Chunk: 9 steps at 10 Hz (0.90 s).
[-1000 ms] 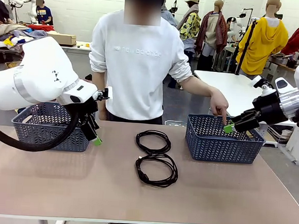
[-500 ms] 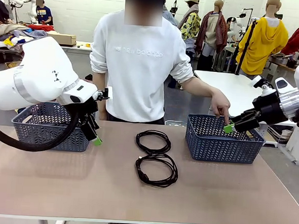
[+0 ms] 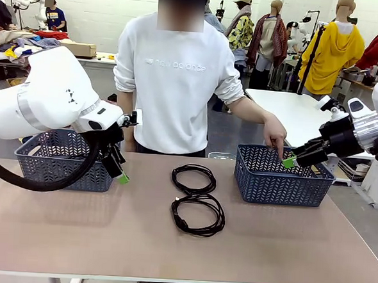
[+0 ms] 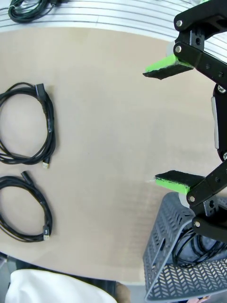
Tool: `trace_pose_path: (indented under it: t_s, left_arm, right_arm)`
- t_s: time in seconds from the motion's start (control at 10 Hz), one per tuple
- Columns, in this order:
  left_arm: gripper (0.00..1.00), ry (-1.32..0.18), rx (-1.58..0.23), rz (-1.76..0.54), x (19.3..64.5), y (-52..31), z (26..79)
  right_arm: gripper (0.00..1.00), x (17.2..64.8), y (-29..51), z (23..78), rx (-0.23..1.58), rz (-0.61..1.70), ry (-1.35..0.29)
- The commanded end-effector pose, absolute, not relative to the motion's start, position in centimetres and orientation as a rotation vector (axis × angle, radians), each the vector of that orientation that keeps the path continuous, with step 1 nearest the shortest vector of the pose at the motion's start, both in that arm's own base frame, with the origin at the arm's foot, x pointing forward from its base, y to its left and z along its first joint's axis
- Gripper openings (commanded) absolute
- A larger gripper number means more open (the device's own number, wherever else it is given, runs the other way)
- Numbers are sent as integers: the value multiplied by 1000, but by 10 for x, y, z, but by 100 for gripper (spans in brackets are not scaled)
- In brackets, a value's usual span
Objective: Organize the cables according to human instructions.
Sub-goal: Pick up a bundle of cables and place it in the basket indicated by the human.
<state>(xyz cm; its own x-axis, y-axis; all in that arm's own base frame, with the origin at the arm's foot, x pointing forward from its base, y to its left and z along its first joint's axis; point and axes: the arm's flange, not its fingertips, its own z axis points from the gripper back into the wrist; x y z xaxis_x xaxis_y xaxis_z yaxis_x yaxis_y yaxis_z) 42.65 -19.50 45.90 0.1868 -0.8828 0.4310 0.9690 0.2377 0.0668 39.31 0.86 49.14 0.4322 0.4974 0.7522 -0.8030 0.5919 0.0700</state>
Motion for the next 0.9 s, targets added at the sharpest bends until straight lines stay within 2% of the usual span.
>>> trace_pose_path:
  t_s: [0.0, 0.3, 0.8]
  left_arm:
    - [100, -425, -234, -1322, 426, -195, 460]
    - [100, -425, -234, -1322, 426, -195, 460]
    - [100, -425, -234, -1322, 426, -195, 460]
  right_arm:
    - [100, 397, 8, 491, 479, 863, -787]
    - [100, 395, 20, 495, 451, 854, -741]
    - [100, 397, 103, 498, 295, 862, -544]
